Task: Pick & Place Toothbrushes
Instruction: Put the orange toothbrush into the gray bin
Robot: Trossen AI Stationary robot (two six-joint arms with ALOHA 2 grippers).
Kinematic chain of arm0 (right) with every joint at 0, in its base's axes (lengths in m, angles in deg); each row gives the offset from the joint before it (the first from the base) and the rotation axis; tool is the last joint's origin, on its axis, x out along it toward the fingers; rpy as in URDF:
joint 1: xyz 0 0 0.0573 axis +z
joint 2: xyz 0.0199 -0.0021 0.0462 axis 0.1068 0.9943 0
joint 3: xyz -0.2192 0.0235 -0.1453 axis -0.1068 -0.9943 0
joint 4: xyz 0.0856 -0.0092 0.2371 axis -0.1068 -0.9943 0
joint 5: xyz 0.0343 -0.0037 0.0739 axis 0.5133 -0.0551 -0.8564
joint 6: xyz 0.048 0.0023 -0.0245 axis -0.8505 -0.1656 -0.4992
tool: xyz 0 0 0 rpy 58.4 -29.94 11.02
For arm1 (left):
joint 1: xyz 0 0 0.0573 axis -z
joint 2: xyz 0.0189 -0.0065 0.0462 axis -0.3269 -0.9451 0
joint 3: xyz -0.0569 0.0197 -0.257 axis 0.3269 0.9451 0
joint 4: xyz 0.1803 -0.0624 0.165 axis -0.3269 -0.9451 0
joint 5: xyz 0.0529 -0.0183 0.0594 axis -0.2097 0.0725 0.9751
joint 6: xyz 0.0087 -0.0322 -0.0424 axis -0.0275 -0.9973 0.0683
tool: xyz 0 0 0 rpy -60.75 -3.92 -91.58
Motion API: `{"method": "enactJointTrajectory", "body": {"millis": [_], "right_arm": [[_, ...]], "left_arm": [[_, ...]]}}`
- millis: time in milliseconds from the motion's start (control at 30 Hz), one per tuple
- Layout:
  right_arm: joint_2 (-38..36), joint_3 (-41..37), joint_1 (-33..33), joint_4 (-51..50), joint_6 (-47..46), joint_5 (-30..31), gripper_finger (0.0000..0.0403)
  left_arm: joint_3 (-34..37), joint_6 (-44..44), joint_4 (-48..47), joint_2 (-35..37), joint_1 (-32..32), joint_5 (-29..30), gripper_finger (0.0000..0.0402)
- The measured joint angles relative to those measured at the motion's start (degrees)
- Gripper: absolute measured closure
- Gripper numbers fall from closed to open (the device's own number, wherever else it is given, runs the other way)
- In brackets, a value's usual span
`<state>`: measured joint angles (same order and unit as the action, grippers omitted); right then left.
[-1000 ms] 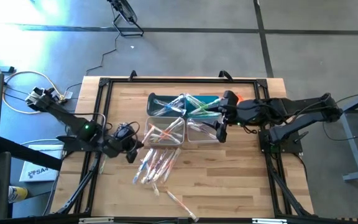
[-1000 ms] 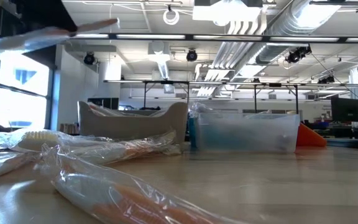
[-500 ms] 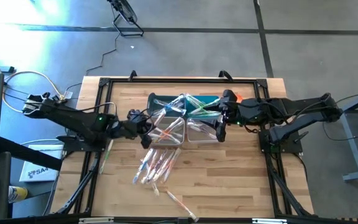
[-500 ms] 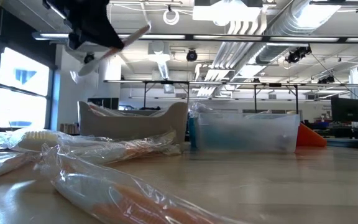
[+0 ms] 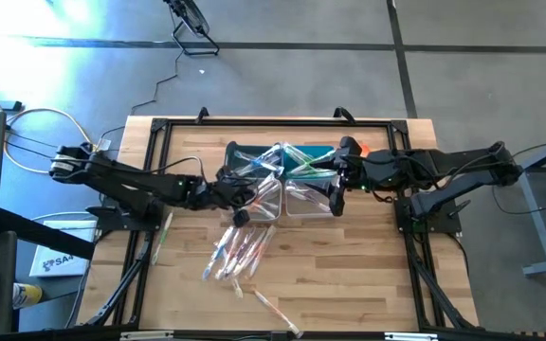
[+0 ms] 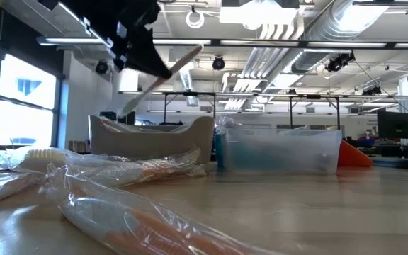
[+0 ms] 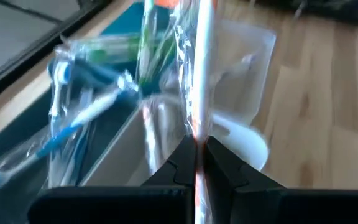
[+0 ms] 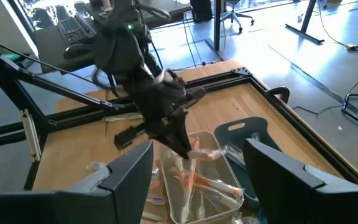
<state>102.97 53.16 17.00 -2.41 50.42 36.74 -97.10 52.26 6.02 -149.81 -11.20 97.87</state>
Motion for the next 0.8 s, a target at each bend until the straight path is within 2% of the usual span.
{"method": "enactJointTrajectory", "body": {"millis": [500,800], "right_arm": [[0.01,0.0,0.0,-1.19,-0.17,-0.01,0.016],[0.01,0.0,0.0,-2.04,-0.17,-0.01,0.016]], "left_arm": [[0.18,0.93,0.38,-7.05,0.0,-2.51,0.0394],[0.15,-1.63,0.59,-9.28,0.0,-2.94,0.0394]]}}
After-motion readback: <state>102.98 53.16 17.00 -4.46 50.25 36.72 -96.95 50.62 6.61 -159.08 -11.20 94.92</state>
